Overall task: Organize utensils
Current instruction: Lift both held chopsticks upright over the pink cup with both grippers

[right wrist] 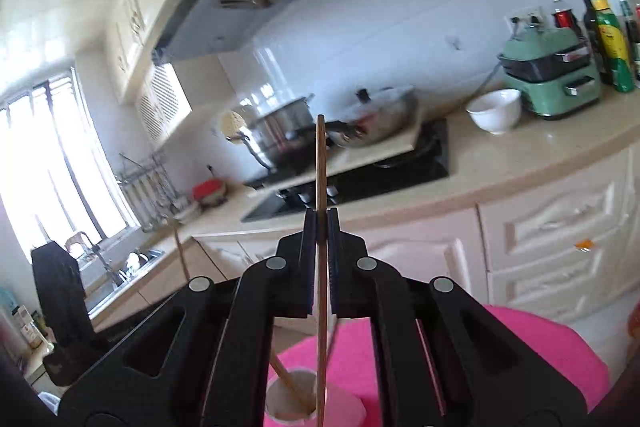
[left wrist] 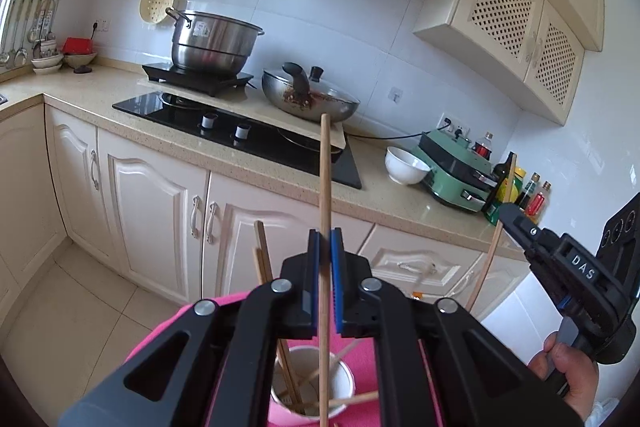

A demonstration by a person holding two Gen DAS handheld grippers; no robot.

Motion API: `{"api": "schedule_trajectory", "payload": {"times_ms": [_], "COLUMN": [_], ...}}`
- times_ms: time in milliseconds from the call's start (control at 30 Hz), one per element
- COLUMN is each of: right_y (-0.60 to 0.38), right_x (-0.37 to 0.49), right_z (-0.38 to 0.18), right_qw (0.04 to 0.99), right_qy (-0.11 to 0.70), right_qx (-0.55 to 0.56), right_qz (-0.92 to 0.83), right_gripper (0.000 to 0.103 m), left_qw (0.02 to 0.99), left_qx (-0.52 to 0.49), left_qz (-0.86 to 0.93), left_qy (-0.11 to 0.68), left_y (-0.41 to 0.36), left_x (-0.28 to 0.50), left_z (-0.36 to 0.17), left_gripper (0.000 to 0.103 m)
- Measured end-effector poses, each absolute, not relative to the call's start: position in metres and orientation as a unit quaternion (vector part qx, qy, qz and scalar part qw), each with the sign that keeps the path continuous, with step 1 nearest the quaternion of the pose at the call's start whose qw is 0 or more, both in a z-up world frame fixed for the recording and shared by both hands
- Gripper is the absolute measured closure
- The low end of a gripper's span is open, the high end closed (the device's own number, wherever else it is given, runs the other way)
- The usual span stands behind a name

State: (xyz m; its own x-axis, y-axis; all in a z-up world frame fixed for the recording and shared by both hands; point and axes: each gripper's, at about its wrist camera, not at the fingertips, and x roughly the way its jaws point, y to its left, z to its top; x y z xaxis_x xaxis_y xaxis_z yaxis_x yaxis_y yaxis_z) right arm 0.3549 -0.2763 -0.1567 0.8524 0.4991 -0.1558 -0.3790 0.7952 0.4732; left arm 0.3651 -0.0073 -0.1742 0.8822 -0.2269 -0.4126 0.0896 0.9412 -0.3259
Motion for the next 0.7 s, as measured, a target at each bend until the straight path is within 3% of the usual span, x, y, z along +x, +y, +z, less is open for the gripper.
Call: {"api": "schedule_trajectory", "payload": {"times_ms": [367,700], "right_y": [-0.241,-0.218], "right_x": [0.375,0.369], "right_z": [-0.172,-0.181], "right_qw": [0.923,0.926], "right_qy": [0.127,0.136], "right_qx": [0.197,0.143], "right_qz": [0.306,0.322], "right_gripper": [0.097,0.097], "left_qw": [0.966,0.959], "left_qx": [-0.130,-0.107], "left_qz": [-0.067,-0.062], "left_qy": [0.215,0.254], "left_y": [-0.012,-0.018], "left_x": [0.388,0.381], "left_z": [-0.196,-0.225], "left_gripper": [0.097,0.097]}}
